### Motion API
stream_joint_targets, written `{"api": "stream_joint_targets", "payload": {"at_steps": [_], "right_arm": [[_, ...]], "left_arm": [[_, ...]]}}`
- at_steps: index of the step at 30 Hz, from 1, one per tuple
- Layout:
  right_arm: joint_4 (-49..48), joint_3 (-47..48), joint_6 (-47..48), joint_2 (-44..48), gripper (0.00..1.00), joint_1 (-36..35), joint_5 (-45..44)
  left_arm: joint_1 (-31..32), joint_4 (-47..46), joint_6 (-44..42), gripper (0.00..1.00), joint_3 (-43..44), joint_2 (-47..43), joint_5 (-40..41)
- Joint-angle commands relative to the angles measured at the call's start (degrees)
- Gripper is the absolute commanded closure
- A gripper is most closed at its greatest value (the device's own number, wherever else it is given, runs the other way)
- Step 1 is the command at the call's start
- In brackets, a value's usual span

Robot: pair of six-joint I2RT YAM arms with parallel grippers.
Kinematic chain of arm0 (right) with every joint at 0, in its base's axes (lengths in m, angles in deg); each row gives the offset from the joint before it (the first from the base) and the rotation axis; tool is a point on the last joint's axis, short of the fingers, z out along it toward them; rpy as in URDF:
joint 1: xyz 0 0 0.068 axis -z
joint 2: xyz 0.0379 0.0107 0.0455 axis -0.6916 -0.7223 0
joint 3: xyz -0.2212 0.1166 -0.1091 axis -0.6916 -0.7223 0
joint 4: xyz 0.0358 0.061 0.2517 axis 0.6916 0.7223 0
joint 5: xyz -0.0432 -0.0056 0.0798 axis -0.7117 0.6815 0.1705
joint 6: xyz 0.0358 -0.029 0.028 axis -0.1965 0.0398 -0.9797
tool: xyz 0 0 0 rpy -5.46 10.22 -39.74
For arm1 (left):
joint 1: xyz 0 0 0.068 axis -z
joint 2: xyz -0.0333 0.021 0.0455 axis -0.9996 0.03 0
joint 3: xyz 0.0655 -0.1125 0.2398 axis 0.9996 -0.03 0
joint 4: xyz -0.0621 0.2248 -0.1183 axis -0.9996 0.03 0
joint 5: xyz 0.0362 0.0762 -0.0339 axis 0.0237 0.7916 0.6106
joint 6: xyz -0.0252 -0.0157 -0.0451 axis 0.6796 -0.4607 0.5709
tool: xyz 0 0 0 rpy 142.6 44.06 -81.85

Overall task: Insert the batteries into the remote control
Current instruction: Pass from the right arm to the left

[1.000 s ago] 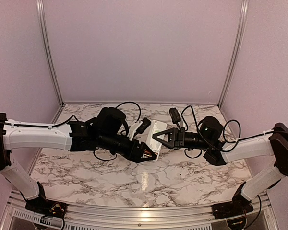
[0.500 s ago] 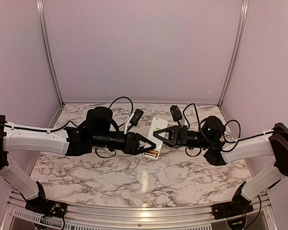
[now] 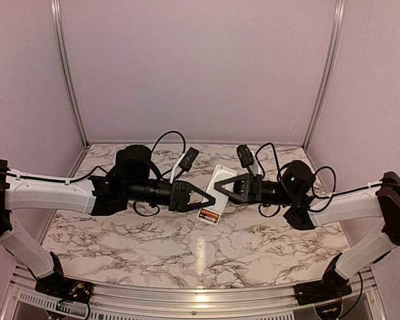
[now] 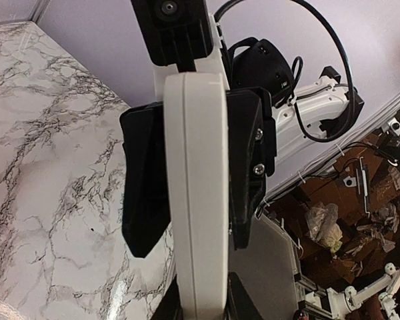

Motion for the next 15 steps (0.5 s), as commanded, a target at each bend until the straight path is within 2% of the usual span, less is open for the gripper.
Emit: {"api": "stream_joint_targets", "payload": {"at_steps": [1, 3, 6, 10, 15], "right_arm": [[5.06, 2.24, 1.77, 1.89, 0.55, 0.21, 2.9], [8.14, 2.57, 3.66, 2.55, 0.47, 0.49, 4.23], [16.83, 4.0, 8.41, 4.21, 0.47, 0.6, 5.94], [27.49, 6.21, 15.28, 6.33, 0.53, 0.67, 7.87], [37.07, 8.07, 21.5, 8.09, 0.64, 0.66, 10.05]], "left_arm": [[-0.28, 6.43, -7.73, 0.98, 2.22, 0.01, -7.14], [-0.28, 11.26, -11.14, 0.99, 4.03, 0.32, -8.98], [-0.45, 18.59, -15.82, 1.0, 6.87, 1.29, -10.93], [-0.63, 27.09, -20.84, 1.0, 10.03, 3.12, -13.39], [-0.81, 31.6, -24.12, 1.0, 11.65, 4.41, -16.23]]}}
